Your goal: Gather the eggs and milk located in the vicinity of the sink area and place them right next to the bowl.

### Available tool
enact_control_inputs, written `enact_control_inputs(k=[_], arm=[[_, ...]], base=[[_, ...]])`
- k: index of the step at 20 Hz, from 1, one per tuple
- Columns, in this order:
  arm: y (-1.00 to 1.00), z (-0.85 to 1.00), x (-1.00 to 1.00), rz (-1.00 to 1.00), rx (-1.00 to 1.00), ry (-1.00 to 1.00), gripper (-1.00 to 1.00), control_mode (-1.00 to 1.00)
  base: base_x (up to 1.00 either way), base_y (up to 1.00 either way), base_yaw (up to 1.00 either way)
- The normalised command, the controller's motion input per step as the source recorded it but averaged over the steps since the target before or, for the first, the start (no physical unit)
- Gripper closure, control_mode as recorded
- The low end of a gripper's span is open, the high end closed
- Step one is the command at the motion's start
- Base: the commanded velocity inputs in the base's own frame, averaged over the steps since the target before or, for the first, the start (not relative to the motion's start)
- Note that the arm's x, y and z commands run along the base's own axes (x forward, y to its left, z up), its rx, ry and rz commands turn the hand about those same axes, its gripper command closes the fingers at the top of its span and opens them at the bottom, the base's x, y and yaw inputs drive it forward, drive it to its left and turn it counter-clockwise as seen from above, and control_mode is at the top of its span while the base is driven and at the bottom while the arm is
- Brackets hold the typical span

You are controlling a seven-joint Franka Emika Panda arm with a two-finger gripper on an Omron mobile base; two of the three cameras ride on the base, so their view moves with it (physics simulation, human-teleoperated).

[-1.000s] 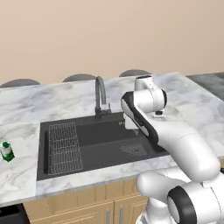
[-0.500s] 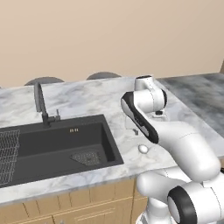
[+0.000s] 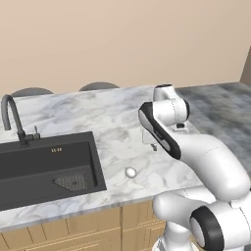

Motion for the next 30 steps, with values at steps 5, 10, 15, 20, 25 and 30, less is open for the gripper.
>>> enact_control_inputs(k=[5, 10, 15, 20, 25, 30], arm=[[0.42, -0.21, 0.5, 0.26, 0.03, 0.01, -1.0, -1.0], [0.76, -0.33, 0.51, 0.28, 0.03, 0.0, -1.0, -1.0], [0.4, -0.14, 0.23, 0.03, 0.0, -0.02, -1.0, -1.0], [0.27, -0.16, 0.0, 0.0, 0.0, 0.0, -1.0, -1.0], [0.35, -0.09, 0.0, 0.0, 0.0, -0.01, -1.0, -1.0], [0.01, -0.22, 0.13, 0.0, 0.0, -0.05, -1.0, -1.0]], base=[[0.0, 0.0, 0.0], [0.0, 0.0, 0.0], [0.0, 0.0, 0.0], [0.0, 0.0, 0.0], [0.0, 0.0, 0.0], [0.0, 0.0, 0.0]])
